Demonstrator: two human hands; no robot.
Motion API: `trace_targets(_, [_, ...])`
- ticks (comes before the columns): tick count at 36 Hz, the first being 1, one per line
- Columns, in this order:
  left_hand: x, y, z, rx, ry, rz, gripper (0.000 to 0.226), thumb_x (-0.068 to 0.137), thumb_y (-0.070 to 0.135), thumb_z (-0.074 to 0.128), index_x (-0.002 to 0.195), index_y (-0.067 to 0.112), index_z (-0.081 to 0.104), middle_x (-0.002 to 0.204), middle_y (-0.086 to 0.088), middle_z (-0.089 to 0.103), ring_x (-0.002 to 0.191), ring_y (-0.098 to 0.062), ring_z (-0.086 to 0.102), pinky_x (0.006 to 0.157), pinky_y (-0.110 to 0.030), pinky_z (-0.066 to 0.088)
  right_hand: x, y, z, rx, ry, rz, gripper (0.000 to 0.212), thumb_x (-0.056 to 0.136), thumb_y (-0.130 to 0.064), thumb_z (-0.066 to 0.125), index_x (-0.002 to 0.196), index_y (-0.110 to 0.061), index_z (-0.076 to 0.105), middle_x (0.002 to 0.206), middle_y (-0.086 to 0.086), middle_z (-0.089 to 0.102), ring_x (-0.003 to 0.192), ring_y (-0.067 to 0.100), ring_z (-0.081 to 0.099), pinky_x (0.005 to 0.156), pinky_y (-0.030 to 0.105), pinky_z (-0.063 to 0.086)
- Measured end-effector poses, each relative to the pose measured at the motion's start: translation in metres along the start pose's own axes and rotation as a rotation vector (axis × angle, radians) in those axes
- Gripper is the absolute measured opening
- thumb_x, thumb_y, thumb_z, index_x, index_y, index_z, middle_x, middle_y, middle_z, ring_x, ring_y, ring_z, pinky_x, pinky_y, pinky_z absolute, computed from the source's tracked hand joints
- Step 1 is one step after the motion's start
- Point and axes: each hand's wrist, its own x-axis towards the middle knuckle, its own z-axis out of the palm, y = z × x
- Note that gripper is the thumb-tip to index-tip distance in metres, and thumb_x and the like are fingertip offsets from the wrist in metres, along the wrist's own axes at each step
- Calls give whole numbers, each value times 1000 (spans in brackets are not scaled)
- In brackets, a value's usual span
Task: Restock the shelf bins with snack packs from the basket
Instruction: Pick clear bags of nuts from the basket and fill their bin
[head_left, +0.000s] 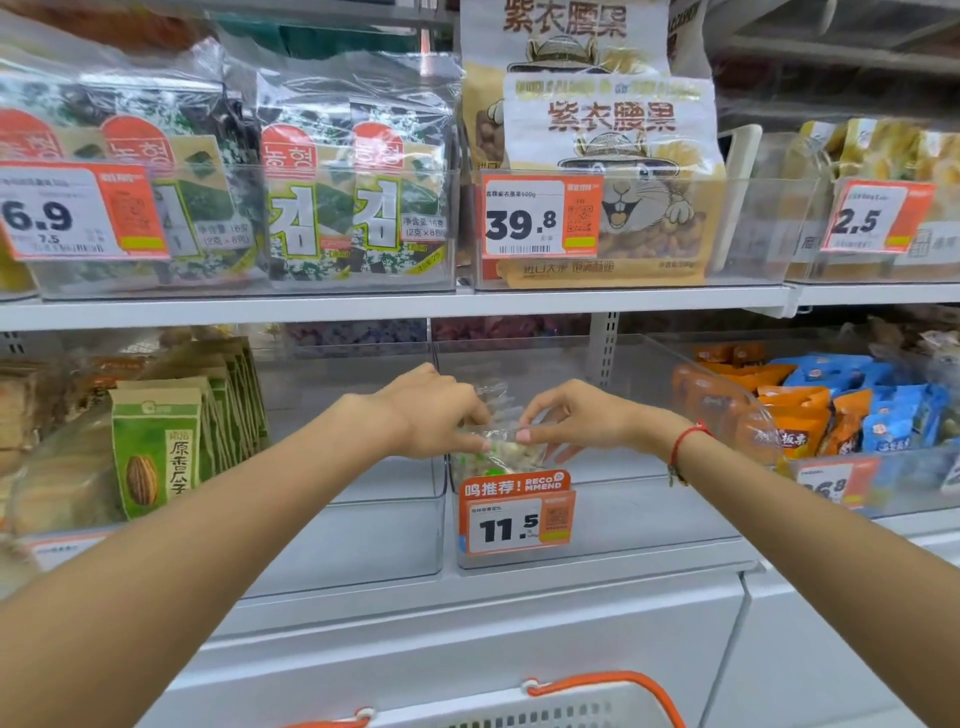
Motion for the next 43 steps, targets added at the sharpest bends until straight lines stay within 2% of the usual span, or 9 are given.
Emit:
trace_targets(3, [7,1,2,5,-37,-18,31,94,43,52,98,16,66,100,1,69,97,-23,61,81,-33,35,6,-2,-2,-42,-28,21,15,85,-24,70,96,-13,72,89,7,72,79,19,70,73,28,59])
trace_targets(7, [15,9,0,100,-167,-52,25,84,38,63,102,20,65,105,2,68,93,-21,60,89,-35,42,13,-9,1,-75,-116,81,10,83,-23,72,91,-18,73,87,2,72,72,11,68,71,22,57])
trace_targets(15, [10,18,-8,53,-227,-97,31,86,35,56,113,20,59,94,0,55,86,-23,52,74,-33,43,13,-13,5,-99,-172,212,19,90,-29,65,106,-24,56,95,-5,67,81,8,67,67,19,53])
trace_targets(20, [7,10,-5,-24,-112,-82,31,92,30,51,120,23,62,117,2,67,106,-22,61,88,-35,48,-1,-2,-2,27,-270,214,34,91,-41,58,124,-32,58,117,-8,64,107,10,61,84,22,53])
trace_targets(24, [17,19,-4,-63,-14,-49,39,91,30,58,130,28,56,123,7,63,110,-16,59,80,-28,42,-1,2,-11,143,-266,270,48,94,-53,44,132,-24,53,124,1,61,112,19,61,94,33,52])
trace_targets(27, [25,22,-1,-76,-11,-73,36,89,18,60,124,26,61,120,2,64,108,-20,59,77,-29,43,6,6,-16,147,-80,274,41,101,-41,38,128,-15,55,116,6,63,100,21,65,88,33,55])
trace_targets(31, [28,16,-2,-119,-34,-78,33,86,19,64,118,28,66,114,5,67,105,-14,61,82,-28,49,28,14,-12,-50,13,230,39,99,-15,49,137,-8,46,137,10,50,92,19,63,73,23,55])
trace_targets(34, [26,12,-2,-124,-56,-77,34,86,26,65,120,34,64,112,8,68,104,-10,62,83,-29,50,42,16,-5,-55,-65,223,38,93,2,50,129,-10,56,139,7,48,94,19,65,82,28,56])
trace_targets(43, [29,16,-3,-70,-67,-71,31,86,27,65,117,29,66,110,6,69,104,-16,62,82,-30,50,47,26,2,101,90,79,14,86,-4,67,79,-16,63,93,0,58,73,9,59,55,14,49])
